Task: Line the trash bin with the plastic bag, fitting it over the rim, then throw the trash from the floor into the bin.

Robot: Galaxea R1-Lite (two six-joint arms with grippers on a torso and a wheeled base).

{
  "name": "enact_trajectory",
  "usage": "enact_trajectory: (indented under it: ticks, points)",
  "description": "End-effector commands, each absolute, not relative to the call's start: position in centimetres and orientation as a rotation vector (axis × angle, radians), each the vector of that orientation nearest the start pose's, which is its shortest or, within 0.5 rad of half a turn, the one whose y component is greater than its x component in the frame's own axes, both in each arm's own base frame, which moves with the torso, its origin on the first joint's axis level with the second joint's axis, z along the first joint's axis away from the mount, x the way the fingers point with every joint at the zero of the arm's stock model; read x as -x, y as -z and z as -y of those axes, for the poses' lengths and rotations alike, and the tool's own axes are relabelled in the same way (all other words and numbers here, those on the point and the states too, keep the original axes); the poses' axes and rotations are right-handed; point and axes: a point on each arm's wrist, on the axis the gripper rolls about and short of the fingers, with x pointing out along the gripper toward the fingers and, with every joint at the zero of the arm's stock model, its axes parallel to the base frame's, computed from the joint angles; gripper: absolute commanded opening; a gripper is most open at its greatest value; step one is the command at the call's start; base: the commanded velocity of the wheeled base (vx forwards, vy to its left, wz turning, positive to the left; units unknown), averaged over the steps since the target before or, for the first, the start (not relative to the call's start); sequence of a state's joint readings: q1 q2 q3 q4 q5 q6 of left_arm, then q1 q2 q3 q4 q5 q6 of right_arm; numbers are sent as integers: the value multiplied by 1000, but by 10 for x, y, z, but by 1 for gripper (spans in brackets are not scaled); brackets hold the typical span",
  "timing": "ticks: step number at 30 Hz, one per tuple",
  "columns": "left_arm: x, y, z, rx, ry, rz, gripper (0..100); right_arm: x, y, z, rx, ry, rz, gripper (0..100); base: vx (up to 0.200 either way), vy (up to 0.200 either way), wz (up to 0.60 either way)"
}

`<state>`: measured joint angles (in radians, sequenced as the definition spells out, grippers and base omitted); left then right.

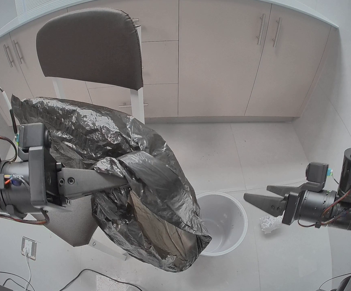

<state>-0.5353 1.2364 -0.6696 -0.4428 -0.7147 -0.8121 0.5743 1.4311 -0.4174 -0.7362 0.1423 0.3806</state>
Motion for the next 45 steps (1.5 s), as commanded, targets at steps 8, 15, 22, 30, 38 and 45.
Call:
enact_trajectory:
  ticks: [8,15,22,30,38,45]
  points:
    - [-142,-268,102,895,1170,-561,0,-170,-99,-157,-189,-760,-584,100,0,0,0]
    - [-142,-270,98,898,1161,-545,0,-178,-59,-180,-71,-804,-623,100,0,0,0]
    - [-143,-270,98,899,1156,-541,0,-162,-35,-198,-38,-865,-597,100,0,0,0]
    - [-146,-267,100,900,1149,-560,0,-128,-30,-176,-17,-909,-581,100,0,0,0]
    - [-146,-266,100,901,1146,-562,0,-115,-32,-200,8,-934,-501,100,0,0,0]
    - [-146,-266,100,901,1146,-562,0,-136,-22,-233,-17,-788,-413,100,0,0,0]
